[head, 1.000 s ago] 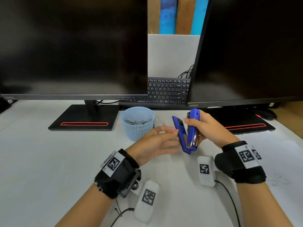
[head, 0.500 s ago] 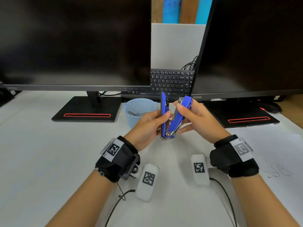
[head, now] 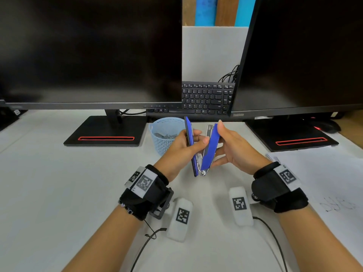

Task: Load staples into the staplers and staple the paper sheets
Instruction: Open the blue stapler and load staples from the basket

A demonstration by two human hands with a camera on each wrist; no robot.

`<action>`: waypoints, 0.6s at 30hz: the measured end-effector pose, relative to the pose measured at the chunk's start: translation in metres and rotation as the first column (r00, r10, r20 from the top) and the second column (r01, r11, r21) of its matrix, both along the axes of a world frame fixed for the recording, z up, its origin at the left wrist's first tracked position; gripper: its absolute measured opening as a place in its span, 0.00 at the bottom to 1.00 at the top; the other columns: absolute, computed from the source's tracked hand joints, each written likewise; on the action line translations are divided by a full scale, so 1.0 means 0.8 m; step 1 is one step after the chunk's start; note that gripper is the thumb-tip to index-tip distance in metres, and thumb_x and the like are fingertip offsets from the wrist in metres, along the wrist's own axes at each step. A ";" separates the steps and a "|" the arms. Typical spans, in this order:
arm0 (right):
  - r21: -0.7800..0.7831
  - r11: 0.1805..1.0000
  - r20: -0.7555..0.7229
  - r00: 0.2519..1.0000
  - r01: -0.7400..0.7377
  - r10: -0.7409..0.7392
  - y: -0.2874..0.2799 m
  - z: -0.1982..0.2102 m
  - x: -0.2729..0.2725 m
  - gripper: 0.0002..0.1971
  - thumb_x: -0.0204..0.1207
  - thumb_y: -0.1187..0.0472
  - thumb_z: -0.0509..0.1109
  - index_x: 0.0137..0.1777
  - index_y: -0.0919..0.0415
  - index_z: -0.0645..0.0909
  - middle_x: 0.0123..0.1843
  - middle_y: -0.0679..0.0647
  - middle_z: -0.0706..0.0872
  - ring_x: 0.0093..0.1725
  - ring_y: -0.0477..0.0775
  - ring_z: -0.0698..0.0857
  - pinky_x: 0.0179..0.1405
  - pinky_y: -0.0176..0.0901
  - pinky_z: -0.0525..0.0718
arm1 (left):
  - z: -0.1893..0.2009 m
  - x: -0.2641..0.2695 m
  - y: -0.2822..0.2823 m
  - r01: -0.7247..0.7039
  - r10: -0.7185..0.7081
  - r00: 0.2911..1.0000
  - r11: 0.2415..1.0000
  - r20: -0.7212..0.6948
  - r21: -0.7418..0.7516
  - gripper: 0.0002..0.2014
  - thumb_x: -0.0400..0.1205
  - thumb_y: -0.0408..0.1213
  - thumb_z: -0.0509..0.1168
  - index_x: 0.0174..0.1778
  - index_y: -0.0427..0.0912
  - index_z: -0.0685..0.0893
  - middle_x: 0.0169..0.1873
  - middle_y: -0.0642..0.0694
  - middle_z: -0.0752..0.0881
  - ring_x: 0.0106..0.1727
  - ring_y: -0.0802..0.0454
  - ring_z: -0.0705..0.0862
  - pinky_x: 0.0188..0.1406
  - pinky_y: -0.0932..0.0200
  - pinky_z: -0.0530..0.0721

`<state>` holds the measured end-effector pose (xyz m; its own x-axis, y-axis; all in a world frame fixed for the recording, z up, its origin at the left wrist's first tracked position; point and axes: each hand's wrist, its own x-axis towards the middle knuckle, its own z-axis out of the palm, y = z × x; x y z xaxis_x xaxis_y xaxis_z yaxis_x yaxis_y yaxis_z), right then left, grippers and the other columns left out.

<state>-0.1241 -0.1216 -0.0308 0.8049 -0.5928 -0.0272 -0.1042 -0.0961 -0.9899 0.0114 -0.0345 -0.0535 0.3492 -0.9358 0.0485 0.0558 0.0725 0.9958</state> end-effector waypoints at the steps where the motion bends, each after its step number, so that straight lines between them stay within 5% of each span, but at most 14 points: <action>1: -0.020 1.000 -0.013 1.000 -0.011 0.011 0.000 -0.001 0.000 0.29 0.83 0.38 0.46 0.63 0.54 0.82 0.55 0.58 0.90 0.50 0.62 0.91 0.39 0.50 0.91 | 0.000 0.000 0.000 -0.014 0.014 1.000 1.000 -0.007 -0.006 0.13 0.82 0.38 0.67 0.61 0.44 0.76 0.50 0.48 0.86 0.55 0.46 0.86 0.67 0.46 0.80; 5: -0.129 0.991 -0.050 0.998 -0.040 0.034 -0.001 0.000 -0.001 0.28 0.79 0.37 0.48 0.64 0.51 0.81 0.53 0.55 0.91 0.52 0.56 0.91 0.40 0.51 0.91 | 0.002 0.000 -0.001 -0.036 0.033 0.998 0.998 -0.052 -0.049 0.15 0.82 0.37 0.68 0.64 0.41 0.76 0.56 0.42 0.85 0.56 0.46 0.86 0.58 0.50 0.84; 9: -0.181 0.981 -0.037 0.997 -0.071 0.065 0.000 0.006 -0.004 0.27 0.81 0.40 0.49 0.64 0.54 0.82 0.52 0.57 0.92 0.53 0.58 0.89 0.37 0.52 0.92 | 0.007 -0.003 0.002 -0.090 0.083 0.995 0.988 -0.060 -0.122 0.16 0.80 0.36 0.70 0.62 0.43 0.77 0.50 0.45 0.88 0.48 0.50 0.88 0.47 0.56 0.87; 15: -0.217 0.972 -0.029 0.996 -0.093 0.089 0.003 0.004 -0.002 0.28 0.83 0.43 0.51 0.65 0.63 0.81 0.53 0.66 0.90 0.49 0.70 0.87 0.31 0.48 0.89 | 0.012 0.001 0.006 -0.168 0.155 0.985 0.964 -0.079 -0.207 0.19 0.79 0.32 0.71 0.66 0.40 0.77 0.47 0.45 0.92 0.46 0.51 0.90 0.50 0.56 0.87; 18: -0.240 0.966 -0.035 0.995 -0.096 0.090 0.001 0.003 -0.003 0.26 0.84 0.44 0.51 0.64 0.62 0.82 0.51 0.63 0.91 0.41 0.67 0.88 0.28 0.45 0.87 | 0.014 0.000 0.007 -0.161 0.160 0.987 0.961 -0.023 -0.224 0.20 0.79 0.32 0.71 0.66 0.40 0.76 0.46 0.43 0.92 0.48 0.47 0.91 0.55 0.51 0.88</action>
